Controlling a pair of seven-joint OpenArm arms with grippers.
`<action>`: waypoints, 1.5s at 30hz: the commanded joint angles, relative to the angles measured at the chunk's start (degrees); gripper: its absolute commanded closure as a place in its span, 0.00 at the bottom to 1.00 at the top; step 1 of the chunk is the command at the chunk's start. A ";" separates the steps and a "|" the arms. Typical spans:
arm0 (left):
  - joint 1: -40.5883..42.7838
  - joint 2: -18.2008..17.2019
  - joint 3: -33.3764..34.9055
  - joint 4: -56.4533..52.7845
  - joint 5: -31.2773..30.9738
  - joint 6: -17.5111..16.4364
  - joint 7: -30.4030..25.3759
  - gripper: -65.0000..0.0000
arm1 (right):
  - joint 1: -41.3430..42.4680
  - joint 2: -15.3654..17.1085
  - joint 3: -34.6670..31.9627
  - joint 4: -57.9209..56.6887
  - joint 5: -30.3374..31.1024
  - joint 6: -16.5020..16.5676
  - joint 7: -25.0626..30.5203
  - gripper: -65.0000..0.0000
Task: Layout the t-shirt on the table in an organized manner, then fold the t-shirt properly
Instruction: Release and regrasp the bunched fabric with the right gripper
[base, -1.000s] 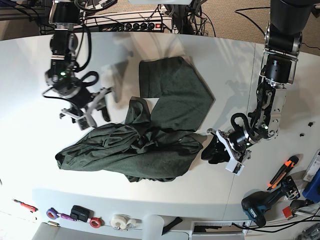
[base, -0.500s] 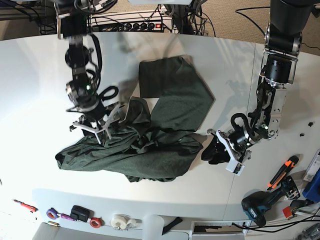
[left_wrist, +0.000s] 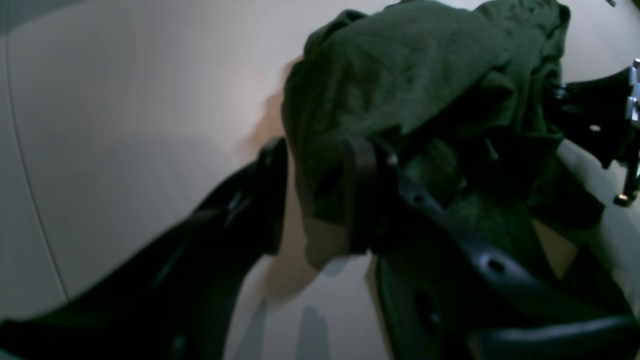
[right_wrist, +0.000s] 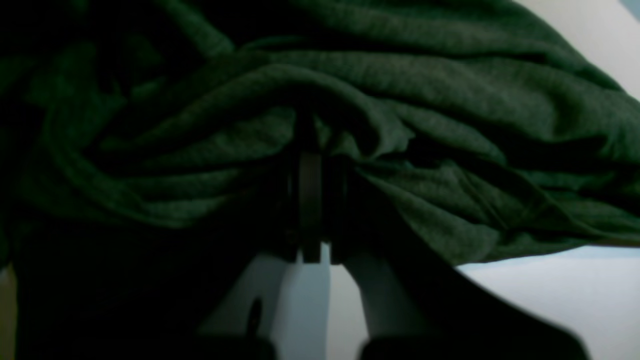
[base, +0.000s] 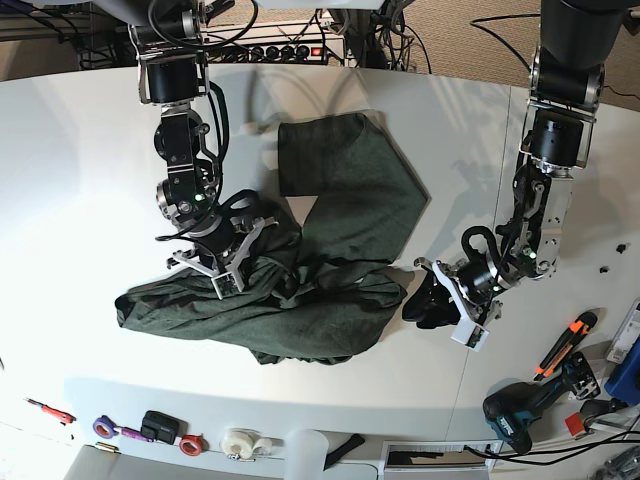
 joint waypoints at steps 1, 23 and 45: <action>-1.84 -0.48 -0.37 0.92 -1.03 -0.24 -1.49 0.69 | 0.55 0.24 -0.13 1.75 -0.28 0.61 -2.69 0.99; -1.84 -0.46 -0.37 0.92 -1.03 -0.26 -1.46 0.69 | -14.71 6.80 -0.09 34.99 -4.72 0.42 -36.94 0.99; -1.84 -0.26 -0.37 0.92 -1.05 -0.24 -1.46 0.69 | -2.62 -0.66 -0.09 34.86 2.80 -8.04 -19.17 0.99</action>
